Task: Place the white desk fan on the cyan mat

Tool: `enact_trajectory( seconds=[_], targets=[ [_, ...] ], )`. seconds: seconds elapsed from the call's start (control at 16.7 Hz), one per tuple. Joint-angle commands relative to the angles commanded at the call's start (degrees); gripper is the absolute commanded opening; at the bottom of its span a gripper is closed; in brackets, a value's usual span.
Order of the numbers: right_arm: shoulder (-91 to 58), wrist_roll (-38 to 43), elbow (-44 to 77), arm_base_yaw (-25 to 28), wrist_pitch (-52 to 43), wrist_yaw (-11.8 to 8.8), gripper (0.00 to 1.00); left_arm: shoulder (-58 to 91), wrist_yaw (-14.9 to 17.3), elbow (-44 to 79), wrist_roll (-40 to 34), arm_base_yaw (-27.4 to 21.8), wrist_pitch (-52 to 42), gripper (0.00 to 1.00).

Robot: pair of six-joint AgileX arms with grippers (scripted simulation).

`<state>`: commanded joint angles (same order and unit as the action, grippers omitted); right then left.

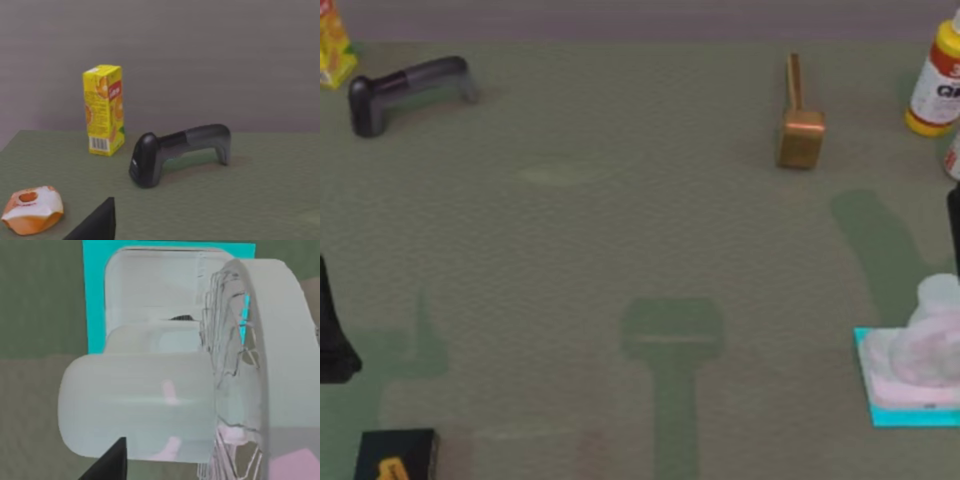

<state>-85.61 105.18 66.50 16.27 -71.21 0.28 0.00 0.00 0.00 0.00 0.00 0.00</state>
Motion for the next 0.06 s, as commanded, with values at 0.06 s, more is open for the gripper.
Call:
enact_trajectory(
  seconds=[0.06],
  targets=[
    [0.0,0.0,0.0,0.0,0.0,0.0,1.00,0.0,0.0,0.0,0.0,0.0,0.0,1.00]
  ],
)
